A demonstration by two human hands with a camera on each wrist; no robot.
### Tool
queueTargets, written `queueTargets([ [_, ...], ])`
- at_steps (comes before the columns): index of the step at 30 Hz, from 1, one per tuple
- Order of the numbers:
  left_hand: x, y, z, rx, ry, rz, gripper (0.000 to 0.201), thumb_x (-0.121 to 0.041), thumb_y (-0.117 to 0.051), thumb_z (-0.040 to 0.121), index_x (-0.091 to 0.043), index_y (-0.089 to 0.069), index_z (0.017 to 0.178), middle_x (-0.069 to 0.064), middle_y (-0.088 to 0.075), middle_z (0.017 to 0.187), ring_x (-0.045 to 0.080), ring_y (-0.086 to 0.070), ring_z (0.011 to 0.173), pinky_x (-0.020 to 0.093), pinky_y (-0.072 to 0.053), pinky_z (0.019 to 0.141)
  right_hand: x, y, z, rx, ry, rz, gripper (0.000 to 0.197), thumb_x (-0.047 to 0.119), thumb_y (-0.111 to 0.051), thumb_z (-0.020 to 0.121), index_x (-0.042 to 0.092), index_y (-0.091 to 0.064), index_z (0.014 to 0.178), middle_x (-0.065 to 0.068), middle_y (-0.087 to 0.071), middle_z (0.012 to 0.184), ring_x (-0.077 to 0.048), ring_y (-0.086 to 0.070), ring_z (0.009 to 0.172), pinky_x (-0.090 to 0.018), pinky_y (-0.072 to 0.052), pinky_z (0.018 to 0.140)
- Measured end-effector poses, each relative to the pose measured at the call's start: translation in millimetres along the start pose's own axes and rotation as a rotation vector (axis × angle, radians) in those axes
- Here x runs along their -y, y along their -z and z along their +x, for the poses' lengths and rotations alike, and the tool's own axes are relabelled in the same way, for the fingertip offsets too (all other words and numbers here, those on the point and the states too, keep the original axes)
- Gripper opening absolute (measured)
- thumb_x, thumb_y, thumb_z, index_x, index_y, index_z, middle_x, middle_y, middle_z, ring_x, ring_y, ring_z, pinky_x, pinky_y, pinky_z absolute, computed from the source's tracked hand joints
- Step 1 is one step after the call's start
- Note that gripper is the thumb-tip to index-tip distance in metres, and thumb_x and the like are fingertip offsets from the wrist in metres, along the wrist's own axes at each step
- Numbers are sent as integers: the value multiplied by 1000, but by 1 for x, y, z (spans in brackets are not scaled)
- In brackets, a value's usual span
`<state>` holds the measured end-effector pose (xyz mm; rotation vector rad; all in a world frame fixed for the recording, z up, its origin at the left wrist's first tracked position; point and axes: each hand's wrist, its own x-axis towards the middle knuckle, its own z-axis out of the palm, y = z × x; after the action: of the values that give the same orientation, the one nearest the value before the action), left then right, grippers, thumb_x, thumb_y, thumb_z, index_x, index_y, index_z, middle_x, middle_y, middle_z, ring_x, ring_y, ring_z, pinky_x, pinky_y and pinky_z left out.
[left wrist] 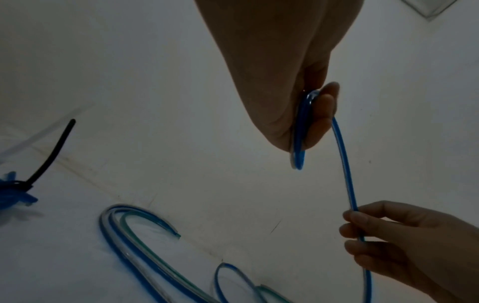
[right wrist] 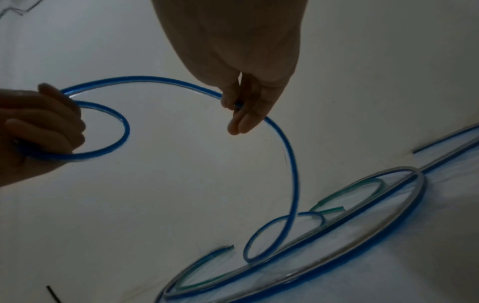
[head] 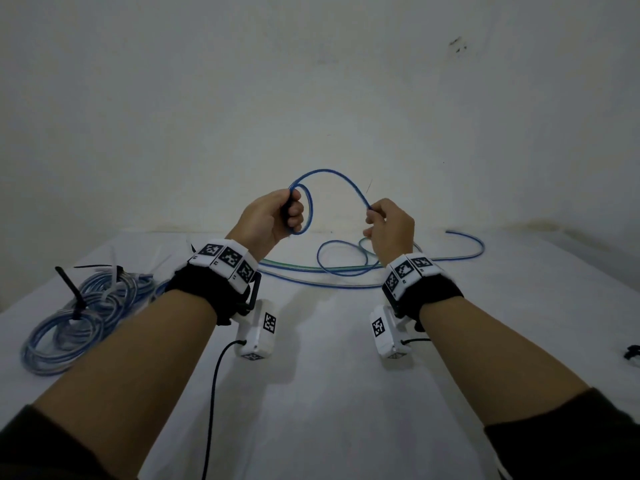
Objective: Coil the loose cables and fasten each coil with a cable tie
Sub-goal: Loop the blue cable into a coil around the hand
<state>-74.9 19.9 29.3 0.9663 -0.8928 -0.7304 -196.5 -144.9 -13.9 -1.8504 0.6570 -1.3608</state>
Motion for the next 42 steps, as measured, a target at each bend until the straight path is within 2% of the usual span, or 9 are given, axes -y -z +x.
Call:
queueTargets([
  [3,-3,-3,1,28,-55,-52,28,-14,-25,101,-12,-47,83,-5,-51,57,10,-44,51,22,-40,56,3,-5,1,100,100,-102,18,0,-47,91,-2,-64,89,-8,-57,73,-21,-52,70,-26,-42,64],
  [7,-5,-4,7,-5,-141,-78,29,-12,-23,102,-10,-47,86,-2,-65,68,10,-58,59,22,-51,63,6,-6,-2,341,225,-190,21,2,-46,93,-1,-67,93,1,-52,68,-18,-47,72,-16,-32,62],
  [14,18,-10,13,-86,-283,542,17,-10,-29,101,-10,-45,93,11,-61,108,13,-63,94,25,-48,89,26,-9,-6,645,190,-166,22,9,-44,96,8,-65,92,17,-51,72,0,-44,67,-12,-34,64],
  [17,23,-7,12,-99,-288,852,16,-13,-33,100,-3,-45,95,9,-66,98,14,-66,85,28,-49,83,29,-6,-7,631,214,-170,10,10,-55,90,5,-64,90,10,-53,71,0,-44,63,-9,-34,61],
  [21,21,-9,10,-88,-239,1017,20,-18,-32,100,-14,-37,81,13,-70,83,22,-69,77,38,-52,80,26,-1,-10,576,397,-260,15,3,-63,81,7,-55,93,-2,-57,78,2,-46,61,-8,-35,62],
  [26,20,-6,10,-148,-205,1158,21,-22,-30,100,-9,-44,90,4,-66,73,20,-65,67,39,-51,76,16,-1,-9,365,495,-503,4,4,-57,84,5,-56,87,-10,-60,85,-26,-54,73,-43,-46,70],
  [31,19,4,6,-146,-110,1205,25,-24,-28,100,-12,-49,90,1,-60,71,17,-60,63,35,-49,71,5,9,-4,186,434,-524,8,9,-56,89,3,-61,90,-14,-58,92,-29,-56,74,-35,-44,66],
  [35,18,-2,4,-68,-101,1298,32,-25,-27,101,-11,-52,86,-3,-55,67,21,-51,68,32,-40,70,10,2,-3,205,455,-426,10,6,-55,88,0,-63,89,-15,-61,87,-29,-57,76,-29,-40,67],
  [42,16,2,-1,-32,-97,1108,45,-30,-29,101,-12,-64,79,0,-51,68,12,-45,61,25,-35,62,15,4,3,334,565,-375,22,10,-48,91,-1,-67,95,-16,-68,87,-33,-60,80,-39,-44,76],
])
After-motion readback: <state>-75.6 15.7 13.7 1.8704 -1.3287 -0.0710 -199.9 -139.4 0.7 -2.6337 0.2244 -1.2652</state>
